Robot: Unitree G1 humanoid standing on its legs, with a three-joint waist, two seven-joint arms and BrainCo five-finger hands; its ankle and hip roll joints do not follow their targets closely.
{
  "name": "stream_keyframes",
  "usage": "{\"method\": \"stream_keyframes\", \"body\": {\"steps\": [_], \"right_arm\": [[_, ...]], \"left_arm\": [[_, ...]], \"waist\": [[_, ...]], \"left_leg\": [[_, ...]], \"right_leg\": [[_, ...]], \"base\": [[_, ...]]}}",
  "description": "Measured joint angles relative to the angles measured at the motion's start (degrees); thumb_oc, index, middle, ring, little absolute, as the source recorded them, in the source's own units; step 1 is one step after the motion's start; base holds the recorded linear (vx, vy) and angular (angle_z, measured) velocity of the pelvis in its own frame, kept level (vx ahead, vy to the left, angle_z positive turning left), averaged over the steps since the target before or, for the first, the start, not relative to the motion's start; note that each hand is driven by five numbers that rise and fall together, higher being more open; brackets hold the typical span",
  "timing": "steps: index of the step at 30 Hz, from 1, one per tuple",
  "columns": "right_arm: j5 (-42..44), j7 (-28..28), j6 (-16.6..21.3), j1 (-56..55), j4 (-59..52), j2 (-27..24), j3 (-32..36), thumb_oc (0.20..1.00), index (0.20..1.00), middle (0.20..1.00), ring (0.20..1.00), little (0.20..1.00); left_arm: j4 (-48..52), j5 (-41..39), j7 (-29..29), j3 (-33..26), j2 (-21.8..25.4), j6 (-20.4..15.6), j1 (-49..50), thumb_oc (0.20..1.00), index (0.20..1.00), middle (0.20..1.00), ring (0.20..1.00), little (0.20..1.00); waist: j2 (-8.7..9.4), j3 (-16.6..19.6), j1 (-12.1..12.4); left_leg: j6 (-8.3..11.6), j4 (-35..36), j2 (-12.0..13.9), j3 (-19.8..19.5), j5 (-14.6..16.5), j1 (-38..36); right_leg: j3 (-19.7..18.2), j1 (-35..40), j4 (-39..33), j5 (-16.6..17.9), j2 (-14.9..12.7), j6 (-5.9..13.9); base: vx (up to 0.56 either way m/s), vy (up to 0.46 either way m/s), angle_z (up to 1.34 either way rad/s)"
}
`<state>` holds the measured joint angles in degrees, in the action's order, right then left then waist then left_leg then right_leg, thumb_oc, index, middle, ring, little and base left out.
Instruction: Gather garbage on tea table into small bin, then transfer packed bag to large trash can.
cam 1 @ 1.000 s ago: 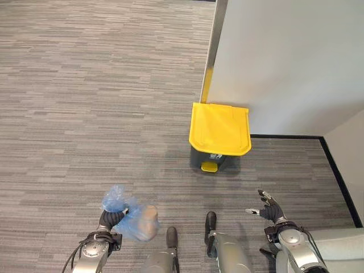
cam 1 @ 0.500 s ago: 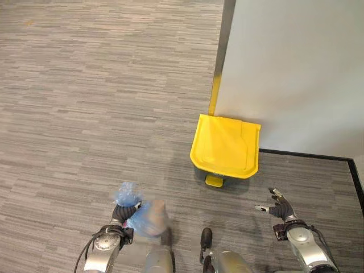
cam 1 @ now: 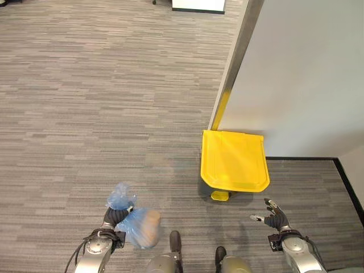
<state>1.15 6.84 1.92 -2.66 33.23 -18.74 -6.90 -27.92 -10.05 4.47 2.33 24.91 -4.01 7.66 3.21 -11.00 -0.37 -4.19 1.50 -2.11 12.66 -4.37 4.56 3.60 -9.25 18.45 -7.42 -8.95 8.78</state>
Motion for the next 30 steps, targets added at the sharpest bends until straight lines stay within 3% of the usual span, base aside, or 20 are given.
{"method": "stream_keyframes", "body": {"steps": [1, 2, 4, 6, 9, 17, 21, 25, 30], "right_arm": [[0.0, 0.0, -0.1, 0.1, 0.0, 0.0, -0.5, 1.0, 1.0, 1.0, 1.0, 1.0], [0.0, 0.0, 0.0, 0.8, 0.0, 0.0, -1.5, 1.0, 1.0, 1.0, 1.0, 1.0], [0.0, 0.0, 0.0, 0.5, 0.0, 0.1, -1.3, 1.0, 1.0, 1.0, 1.0, 1.0], [0.0, 0.0, -0.2, -1.1, 0.1, -0.1, -0.9, 1.0, 1.0, 1.0, 1.0, 1.0], [0.0, 0.0, -0.2, -0.9, 0.1, -0.7, -0.6, 1.0, 1.0, 1.0, 1.0, 1.0], [0.0, 0.1, -0.2, -1.2, 0.0, -1.5, 1.1, 1.0, 1.0, 1.0, 1.0, 1.0], [0.0, 0.1, -0.2, -1.1, 0.0, -1.5, 1.1, 1.0, 1.0, 1.0, 1.0, 1.0], [0.0, 0.1, -0.2, -1.0, 0.1, -1.5, 1.0, 1.0, 1.0, 1.0, 1.0, 1.0], [0.0, 0.1, -1.1, -0.1, 0.1, -1.4, 0.8, 1.0, 1.0, 1.0, 1.0, 1.0]], "left_arm": [[0.0, 0.0, 0.1, -0.7, 0.1, 0.0, -0.1, 0.2, 0.2, 0.2, 0.2, 0.2], [-0.3, 0.0, 0.5, -1.6, 0.1, 0.0, 0.6, 0.2, 0.2, 0.2, 0.2, 0.2], [-0.4, 0.0, 0.5, -2.4, -0.1, 0.0, 1.6, 0.2, 0.2, 0.2, 0.2, 0.2], [-0.2, 0.0, 0.4, -2.3, -0.6, -0.2, 1.6, 0.2, 0.2, 0.2, 0.2, 0.2], [-0.2, -0.1, 0.3, -2.3, -1.5, -0.2, 2.8, 0.2, 0.2, 0.2, 0.2, 0.2], [-0.2, 0.0, -0.5, -0.5, -2.9, -0.1, 3.7, 0.2, 0.2, 0.2, 0.2, 0.2], [-0.3, 0.0, -0.8, -0.1, -4.0, 0.0, 3.2, 0.2, 0.2, 0.2, 0.2, 0.2], [-0.3, 0.0, -0.7, -0.1, -3.8, 0.0, 2.8, 0.2, 0.2, 0.2, 0.2, 0.2], [-0.3, 0.0, 0.0, -0.3, -2.2, 0.0, 2.7, 0.2, 0.2, 0.2, 0.2, 0.2]], "waist": [[0.22, -0.4, 0.2], [0.38, -0.8, 0.7], [0.72, -0.9, 0.7], [0.93, -0.7, 0.5], [0.51, -0.4, 0.9], [-0.31, 1.4, 0.5], [-0.29, 1.5, 0.5], [0.24, 1.8, 0.5], [1.7, 1.6, 0.6]], "left_leg": [[-0.09, 0.1, 0.0, 0.7, 0.5, -0.8], [0.27, 1.2, 0.0, 2.4, 1.2, -2.0], [0.67, 1.1, -0.3, 2.2, 1.7, -2.6], [1.15, 0.7, -0.3, 0.5, 2.0, -2.7], [2.39, 1.0, 0.8, 0.5, 1.9, -3.6], [2.63, 1.8, 2.7, 0.3, 2.0, -6.0], [2.63, 1.8, 2.9, 0.3, 2.0, -6.5], [2.99, 1.7, 2.0, 0.5, 2.7, -6.3], [1.59, 1.3, 1.1, 1.1, 3.5, -4.4]], "right_leg": [[0.4, -1.1, 0.2, 0.0, 0.0, 0.02], [3.1, -3.6, -0.9, 0.7, -0.2, -0.3], [5.6, -3.6, -5.2, 3.3, -0.3, -1.45], [4.7, -1.9, -8.1, 6.8, 0.6, -2.04], [4.6, 0.4, -12.7, 10.4, 2.5, -4.78], [5.3, 7.5, -23.1, 14.6, 5.6, -5.83], [4.8, 8.1, -23.1, 15.5, 5.8, -6.59], [3.8, 7.1, -23.1, 15.3, 5.6, -5.4], [2.5, 1.2, -14.8, 14.8, 4.3, -4.44]], "base": [[0.13, 0.024, -0.38], [0.13, -0.01, -0.47], [0.08, -0.025, -0.1], [0.11, -0.036, 0.33], [0.11, -0.034, -0.02], [0.06, -0.002, -0.03], [0.01, 0.046, -0.07], [-0.04, 0.097, -0.1], [0.0, 0.104, -0.17]]}}
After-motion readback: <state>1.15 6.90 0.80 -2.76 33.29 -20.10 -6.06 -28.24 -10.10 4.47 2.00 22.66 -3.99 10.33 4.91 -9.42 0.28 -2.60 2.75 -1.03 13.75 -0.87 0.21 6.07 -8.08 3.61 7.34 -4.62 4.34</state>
